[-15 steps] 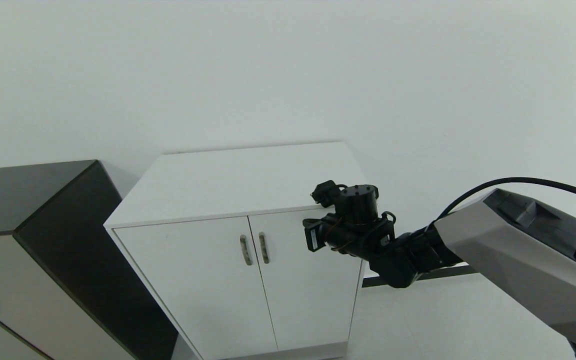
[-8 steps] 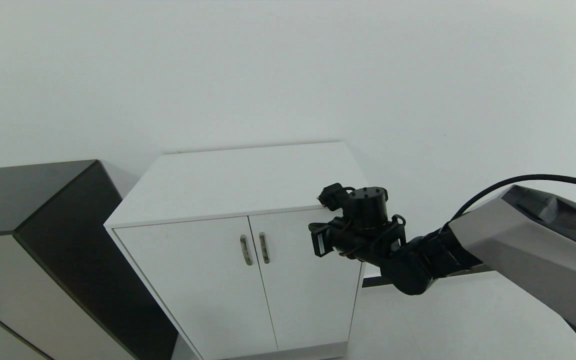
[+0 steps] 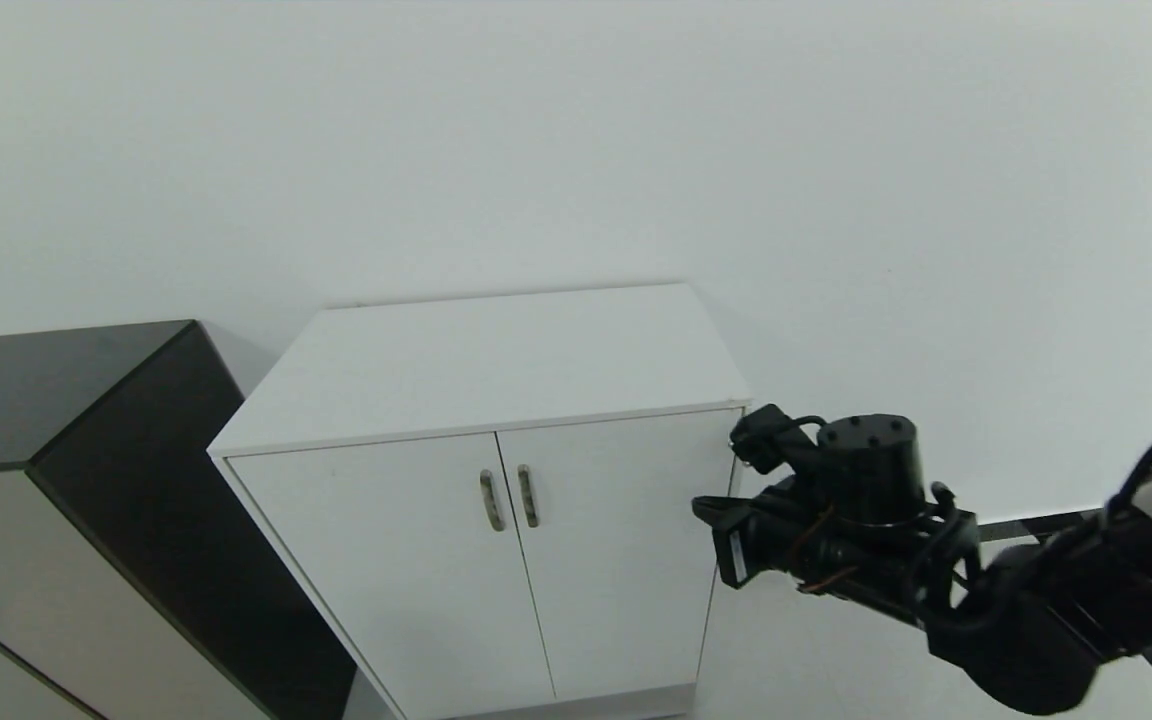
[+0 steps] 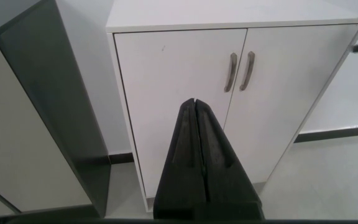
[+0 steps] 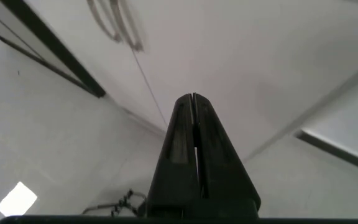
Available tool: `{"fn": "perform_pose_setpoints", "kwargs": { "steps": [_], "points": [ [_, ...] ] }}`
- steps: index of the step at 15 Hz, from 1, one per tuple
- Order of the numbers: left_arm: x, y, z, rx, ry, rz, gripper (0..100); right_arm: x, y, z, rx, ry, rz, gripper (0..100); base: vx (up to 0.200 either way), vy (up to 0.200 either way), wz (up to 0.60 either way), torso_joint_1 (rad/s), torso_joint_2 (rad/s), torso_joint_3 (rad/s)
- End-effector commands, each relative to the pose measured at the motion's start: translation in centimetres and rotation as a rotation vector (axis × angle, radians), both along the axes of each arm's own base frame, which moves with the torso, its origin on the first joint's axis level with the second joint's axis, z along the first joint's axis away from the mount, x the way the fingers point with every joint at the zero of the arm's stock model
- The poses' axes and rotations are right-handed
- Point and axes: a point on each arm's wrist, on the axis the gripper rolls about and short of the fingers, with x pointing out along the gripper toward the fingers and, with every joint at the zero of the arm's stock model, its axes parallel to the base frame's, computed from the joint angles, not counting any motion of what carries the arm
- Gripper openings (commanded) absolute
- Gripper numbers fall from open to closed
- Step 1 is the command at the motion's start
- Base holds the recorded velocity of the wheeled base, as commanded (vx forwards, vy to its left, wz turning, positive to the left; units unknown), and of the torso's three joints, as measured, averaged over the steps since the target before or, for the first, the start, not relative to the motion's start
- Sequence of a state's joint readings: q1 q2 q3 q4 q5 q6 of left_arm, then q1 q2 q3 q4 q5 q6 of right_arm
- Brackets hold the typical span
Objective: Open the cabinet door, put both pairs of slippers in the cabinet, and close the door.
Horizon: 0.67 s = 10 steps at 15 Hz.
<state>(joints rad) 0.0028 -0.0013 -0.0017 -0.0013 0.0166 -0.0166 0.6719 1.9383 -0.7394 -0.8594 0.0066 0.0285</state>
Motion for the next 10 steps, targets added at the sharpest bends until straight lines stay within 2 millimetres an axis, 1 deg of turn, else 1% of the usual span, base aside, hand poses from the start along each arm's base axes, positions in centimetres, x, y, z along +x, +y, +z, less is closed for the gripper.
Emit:
{"fn": "perform_pose_setpoints", "kwargs": {
  "steps": [1,2,3,4,5,6,8,10],
  "points": [
    [0.0,0.0,0.0,-0.002,0.001,0.001,0,-4.0,-4.8,1.5,0.003,-0.022,-0.067,0,0.0,0.0,0.0,0.0,0.0,0.0],
    [0.0,0.0,0.0,-0.002,0.001,0.001,0,-4.9,-6.5,1.2,-0.006,-0.013,-0.104,0,0.0,0.0,0.0,0.0,0.0,0.0],
    [0.0,0.0,0.0,-0.002,0.001,0.001,0,-5.3,-7.4,1.1,-0.011,-0.007,-0.127,0,0.0,0.0,0.0,0.0,0.0,0.0],
    [0.0,0.0,0.0,-0.003,0.001,0.002,0,-6.6,-10.2,0.2,-0.044,0.026,-0.192,0,0.0,0.0,0.0,0.0,0.0,0.0],
    [0.0,0.0,0.0,-0.003,0.001,0.002,0,-6.9,-10.9,0.1,-0.054,0.027,-0.213,0,0.0,0.0,0.0,0.0,0.0,0.0],
    [0.0,0.0,0.0,-0.003,0.001,0.002,0,-8.5,-13.3,-0.3,-0.087,0.03,-0.266,0,0.0,0.0,0.0,0.0,0.0,0.0],
    [0.0,0.0,0.0,-0.003,0.003,0.002,0,-10.7,-14.9,-1.4,-0.119,0.066,-0.296,0,0.0,0.0,0.0,0.0,0.0,0.0],
    [0.0,0.0,0.0,-0.003,0.001,0.002,0,-12.2,-15.8,-2.4,-0.174,0.093,-0.3,0,0.0,0.0,0.0,0.0,0.0,0.0]
  ]
}}
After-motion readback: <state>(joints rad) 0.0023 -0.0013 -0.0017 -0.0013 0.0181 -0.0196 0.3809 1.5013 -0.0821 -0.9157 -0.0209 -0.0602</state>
